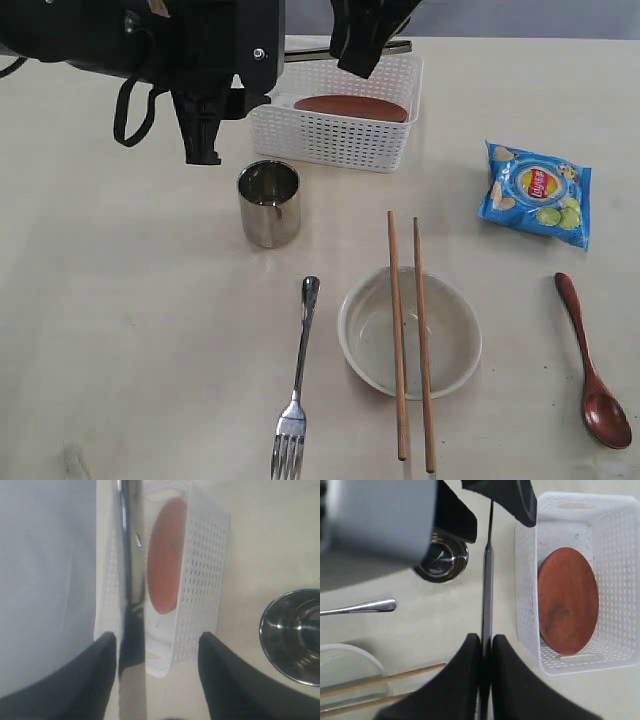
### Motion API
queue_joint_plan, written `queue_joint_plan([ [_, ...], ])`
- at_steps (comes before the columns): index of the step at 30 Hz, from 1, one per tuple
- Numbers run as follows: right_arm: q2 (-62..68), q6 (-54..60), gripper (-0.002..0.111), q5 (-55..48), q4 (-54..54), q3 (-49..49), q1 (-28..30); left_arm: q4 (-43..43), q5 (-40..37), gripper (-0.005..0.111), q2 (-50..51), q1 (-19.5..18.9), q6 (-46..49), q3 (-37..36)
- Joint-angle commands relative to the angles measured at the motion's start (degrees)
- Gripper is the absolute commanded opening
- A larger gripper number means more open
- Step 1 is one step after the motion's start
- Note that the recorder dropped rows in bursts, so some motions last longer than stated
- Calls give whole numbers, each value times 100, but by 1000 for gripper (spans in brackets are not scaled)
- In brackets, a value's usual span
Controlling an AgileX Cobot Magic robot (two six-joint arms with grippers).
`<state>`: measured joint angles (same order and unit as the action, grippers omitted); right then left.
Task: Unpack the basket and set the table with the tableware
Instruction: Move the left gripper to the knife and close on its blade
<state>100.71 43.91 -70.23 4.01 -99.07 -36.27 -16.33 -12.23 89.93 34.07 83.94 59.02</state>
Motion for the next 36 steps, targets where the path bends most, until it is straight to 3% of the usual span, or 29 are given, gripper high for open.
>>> queue_joint_plan([
  [1, -67, 64, 0, 26, 47, 5, 2, -90, 220, 49, 3, 24, -44, 37],
  [10, -67, 100, 0, 26, 47, 5, 2, -107, 248, 47, 3, 24, -196, 37],
  [17, -67, 100, 0, 26, 47, 5, 2, -107, 132, 11, 3, 24, -196, 37],
  [20, -67, 113, 0, 26, 47, 5, 2, -107, 132, 2, 3, 24, -210, 37],
  [29, -67, 113, 0, 26, 47, 5, 2, -107, 119, 0, 3, 24, -210, 37],
  [36, -67, 112, 0, 26, -100, 5, 2, -107, -315, 0, 3, 24, -276, 37],
])
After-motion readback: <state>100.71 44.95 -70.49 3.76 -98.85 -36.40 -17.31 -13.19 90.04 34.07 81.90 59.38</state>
